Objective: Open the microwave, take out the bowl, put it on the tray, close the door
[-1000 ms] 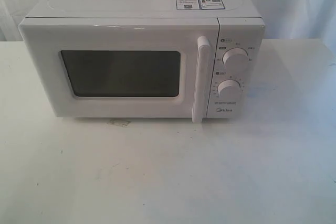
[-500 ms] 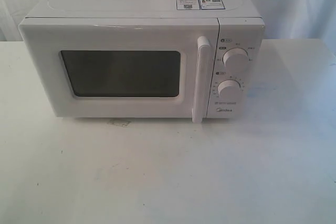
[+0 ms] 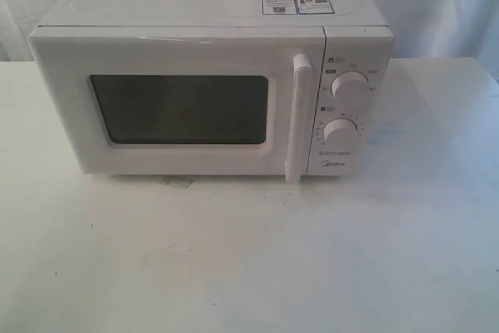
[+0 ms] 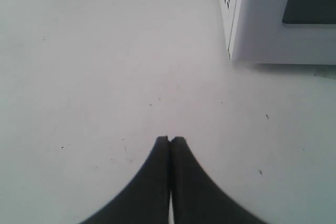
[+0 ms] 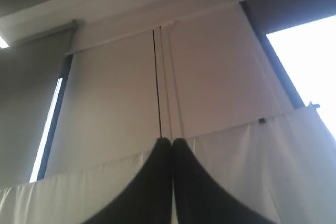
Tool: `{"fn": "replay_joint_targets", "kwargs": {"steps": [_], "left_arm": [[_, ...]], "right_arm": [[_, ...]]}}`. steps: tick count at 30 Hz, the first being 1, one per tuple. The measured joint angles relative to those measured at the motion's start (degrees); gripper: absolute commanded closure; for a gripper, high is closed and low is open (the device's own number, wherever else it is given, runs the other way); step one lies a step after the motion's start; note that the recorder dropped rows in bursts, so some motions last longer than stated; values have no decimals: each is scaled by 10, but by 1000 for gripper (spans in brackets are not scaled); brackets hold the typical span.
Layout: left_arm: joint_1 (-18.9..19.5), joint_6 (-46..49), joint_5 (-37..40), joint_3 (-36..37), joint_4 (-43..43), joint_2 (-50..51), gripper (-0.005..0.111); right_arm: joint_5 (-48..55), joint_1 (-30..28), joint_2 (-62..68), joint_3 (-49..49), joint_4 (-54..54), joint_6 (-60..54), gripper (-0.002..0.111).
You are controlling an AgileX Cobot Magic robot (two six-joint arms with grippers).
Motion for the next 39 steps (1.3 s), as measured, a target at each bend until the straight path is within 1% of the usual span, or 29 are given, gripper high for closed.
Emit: {"fn": "replay_joint_targets", "kwargs": {"steps": [3,8,11,14,18,20,23,25,27,28,31,33,35,37,39], "left_arm": [[0,0,0,0,0,0,107],[0,0,0,0,0,0,107],[0,0,0,0,0,0,107],[0,0,0,0,0,0,107],[0,0,0,0,0,0,107],[0,0,0,0,0,0,107],[0,0,0,0,0,0,107],[0,0,0,0,0,0,107],[0,0,0,0,0,0,107],[0,0,0,0,0,0,107],[0,0,0,0,0,0,107],[0,0,0,0,0,0,107],[0,0,0,0,0,0,107],[0,0,0,0,0,0,107],[0,0,0,0,0,0,107]], "right_arm": [[108,0,47,-68,-18,34,108],[376,0,150,-165,-39,74,108],[514,0,207,-193,-35,80,108],[617,0,254,-201,5,83,108],[676,0,303,-201,62,66,108],[677,0,321,-201,84,27,108],[677,0,347,-201,153,-31,108],[684,0,367,-201,207,-80,108],[703,0,390,-201,284,-160,108],[711,0,401,-202,322,-217,108],[768,0,445,-208,505,-427,108],[836,0,483,-218,631,-582,108],[914,0,524,-231,729,-716,108],[968,0,559,-244,779,-816,108],[993,0,594,-253,815,-906,108]]}}
